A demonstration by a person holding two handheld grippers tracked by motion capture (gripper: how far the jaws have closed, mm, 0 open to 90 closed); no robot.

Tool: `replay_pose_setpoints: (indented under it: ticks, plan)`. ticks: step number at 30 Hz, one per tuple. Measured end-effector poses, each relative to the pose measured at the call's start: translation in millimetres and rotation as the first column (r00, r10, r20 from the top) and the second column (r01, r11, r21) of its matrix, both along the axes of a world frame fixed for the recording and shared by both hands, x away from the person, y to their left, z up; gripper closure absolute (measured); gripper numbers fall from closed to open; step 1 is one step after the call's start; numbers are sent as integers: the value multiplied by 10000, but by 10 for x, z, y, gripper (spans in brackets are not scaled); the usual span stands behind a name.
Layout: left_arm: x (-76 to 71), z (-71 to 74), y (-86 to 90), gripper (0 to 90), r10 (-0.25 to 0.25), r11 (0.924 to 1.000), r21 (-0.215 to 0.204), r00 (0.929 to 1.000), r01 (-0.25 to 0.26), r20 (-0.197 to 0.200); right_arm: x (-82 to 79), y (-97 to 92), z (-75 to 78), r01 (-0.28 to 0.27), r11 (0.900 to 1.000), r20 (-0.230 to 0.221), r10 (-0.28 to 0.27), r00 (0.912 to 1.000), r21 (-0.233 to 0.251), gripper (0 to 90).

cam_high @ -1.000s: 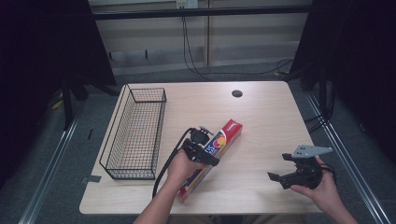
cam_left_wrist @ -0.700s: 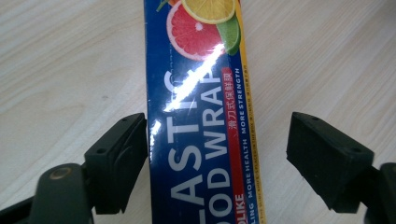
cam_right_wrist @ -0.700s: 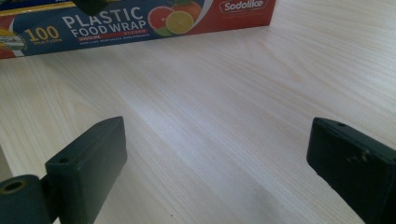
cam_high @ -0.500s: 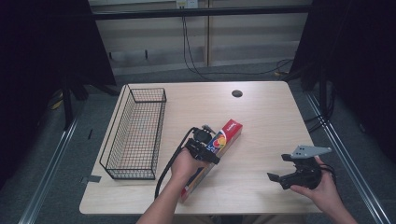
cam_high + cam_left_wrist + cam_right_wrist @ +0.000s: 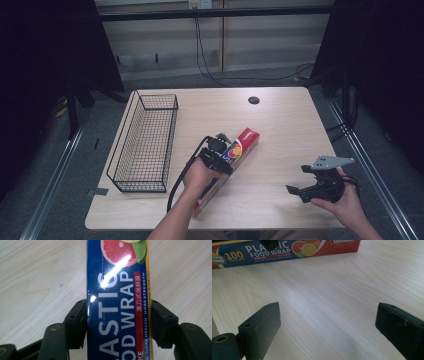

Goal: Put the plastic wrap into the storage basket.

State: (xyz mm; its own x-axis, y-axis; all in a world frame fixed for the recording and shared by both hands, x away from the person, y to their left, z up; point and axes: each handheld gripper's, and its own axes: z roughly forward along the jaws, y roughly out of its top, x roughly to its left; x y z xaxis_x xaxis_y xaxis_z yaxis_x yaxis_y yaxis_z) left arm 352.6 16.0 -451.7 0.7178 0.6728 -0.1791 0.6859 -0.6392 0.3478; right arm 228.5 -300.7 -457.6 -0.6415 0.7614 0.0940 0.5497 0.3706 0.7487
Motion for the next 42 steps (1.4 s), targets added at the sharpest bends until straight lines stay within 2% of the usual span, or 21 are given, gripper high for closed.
replay_pose_setpoints:
  ticks: [1,2,4,5,7,14,16,22,26,37,42]
  plan:
    - [0,0,0,408,0,10000,0,10000,0,0,0,0,0,0,10000,0,0,10000,0,62]
    - [-7,20,-24,408,17,9999,163,9999,-19,129,-1,3,-1,38,10000,7,-38,10000,-31,62]
    - [-5,38,-58,429,26,9986,525,9999,-33,126,-3,8,0,-21,10000,-9,21,10000,-10,64]
    - [-5,38,-58,430,26,9986,525,9999,-33,126,-4,8,0,-19,10000,-9,19,10000,-19,64]
    - [15,64,-50,433,-351,9954,896,9993,336,156,-5,6,0,-28,10000,10,28,10000,14,64]
    - [29,177,-38,435,-317,9925,1189,9993,290,208,-3,1,-3,-68,10000,11,68,10000,35,59]
    - [34,221,-23,440,-264,9895,1426,9994,231,211,-8,5,3,-125,9999,79,124,9999,39,58]
    - [50,311,23,441,-21,9899,1420,9996,-20,289,-7,7,3,-161,9999,56,161,9999,49,58]
    - [76,397,63,440,-67,9894,1450,9999,44,157,-6,9,2,-161,9998,45,160,9999,90,58]
    - [113,562,197,440,389,9929,1125,9992,-398,100,-9,14,5,-244,9997,57,244,9997,86,55]
    - [135,622,247,439,518,9917,1170,9986,-529,119,-7,14,4,-238,9997,53,238,9997,54,54]
